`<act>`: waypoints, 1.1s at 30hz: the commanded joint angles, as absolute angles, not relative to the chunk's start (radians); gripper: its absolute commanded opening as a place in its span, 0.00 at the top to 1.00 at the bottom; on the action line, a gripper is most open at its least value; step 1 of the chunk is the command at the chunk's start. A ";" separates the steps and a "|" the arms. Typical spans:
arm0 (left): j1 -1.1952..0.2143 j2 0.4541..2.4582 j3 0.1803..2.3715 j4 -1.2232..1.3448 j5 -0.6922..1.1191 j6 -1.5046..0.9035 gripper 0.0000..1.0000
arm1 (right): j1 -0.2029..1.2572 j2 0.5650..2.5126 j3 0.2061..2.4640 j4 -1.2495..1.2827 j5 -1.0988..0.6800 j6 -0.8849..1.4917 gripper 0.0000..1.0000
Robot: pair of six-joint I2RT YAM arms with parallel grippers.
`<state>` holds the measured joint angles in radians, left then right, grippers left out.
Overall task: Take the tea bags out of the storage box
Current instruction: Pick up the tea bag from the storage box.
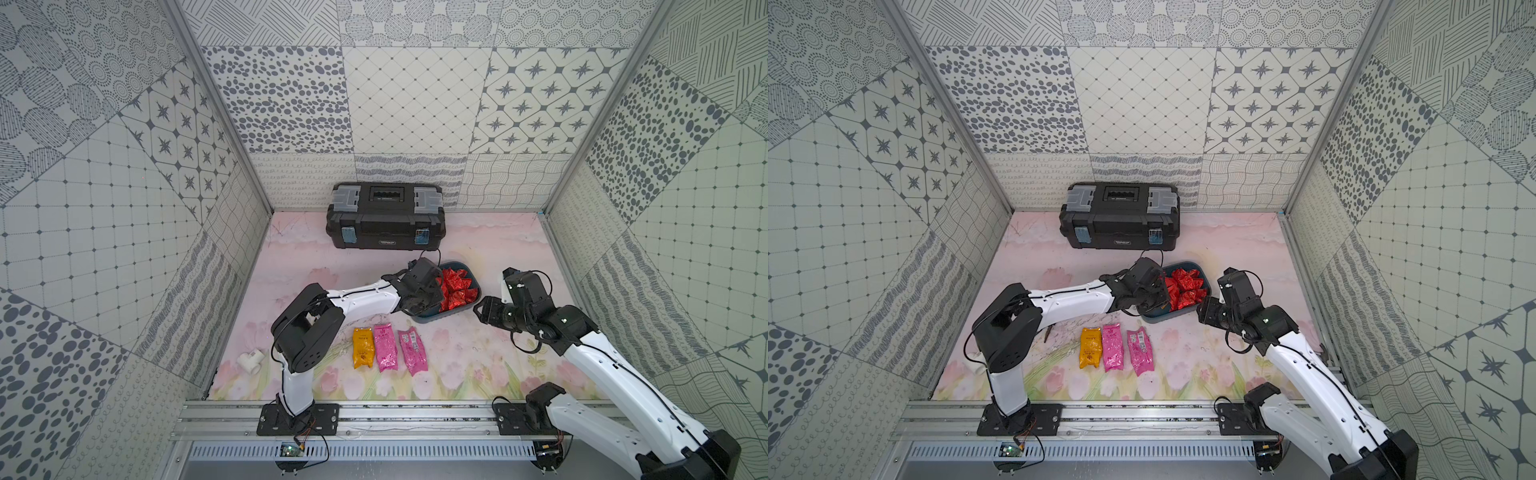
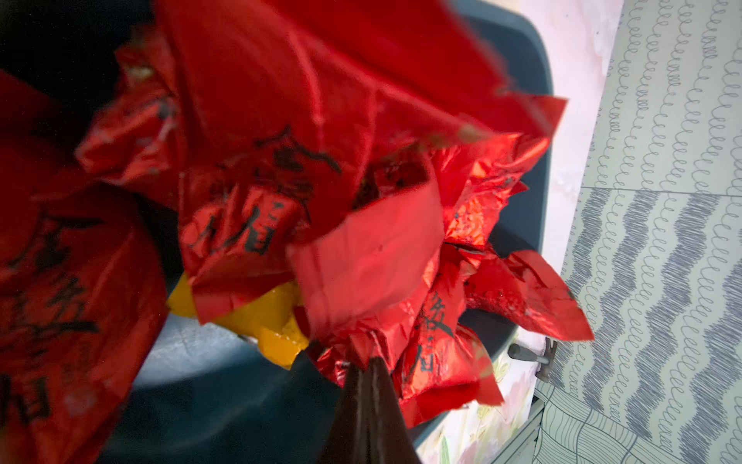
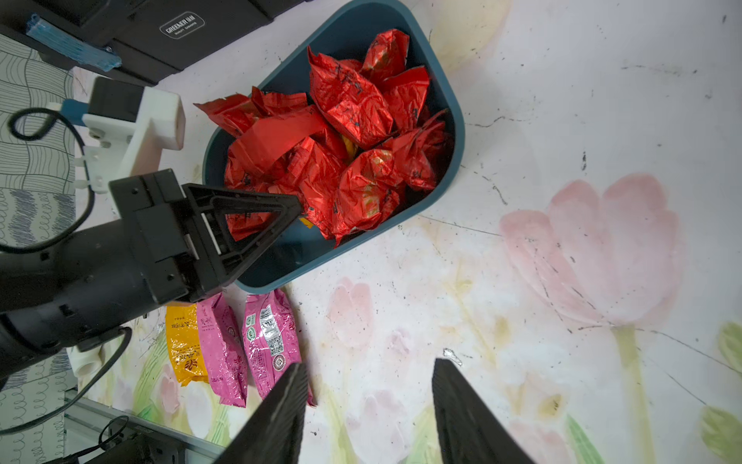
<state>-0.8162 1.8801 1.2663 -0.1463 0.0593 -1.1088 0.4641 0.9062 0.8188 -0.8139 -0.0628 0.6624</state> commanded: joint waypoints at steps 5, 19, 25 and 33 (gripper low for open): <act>-0.823 1.771 1.205 -0.151 -0.001 -0.983 1.00 | 0.460 0.913 0.847 -0.801 -0.100 0.610 0.45; -0.756 1.596 1.069 -0.048 0.268 -0.608 1.00 | 0.399 1.092 0.965 -0.722 -0.499 0.103 0.38; -0.700 1.515 1.021 -0.001 0.412 -0.537 1.00 | 0.390 1.132 0.968 -0.623 -0.616 0.027 0.38; -0.675 1.431 0.975 0.036 0.581 -0.496 1.00 | 0.392 1.162 0.947 -0.464 -0.659 0.072 0.37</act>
<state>-0.6888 1.4727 0.9966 -0.0452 0.3943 -0.5991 0.3950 1.1561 0.9512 -0.5694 -0.6266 0.0780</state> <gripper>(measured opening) 0.046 0.626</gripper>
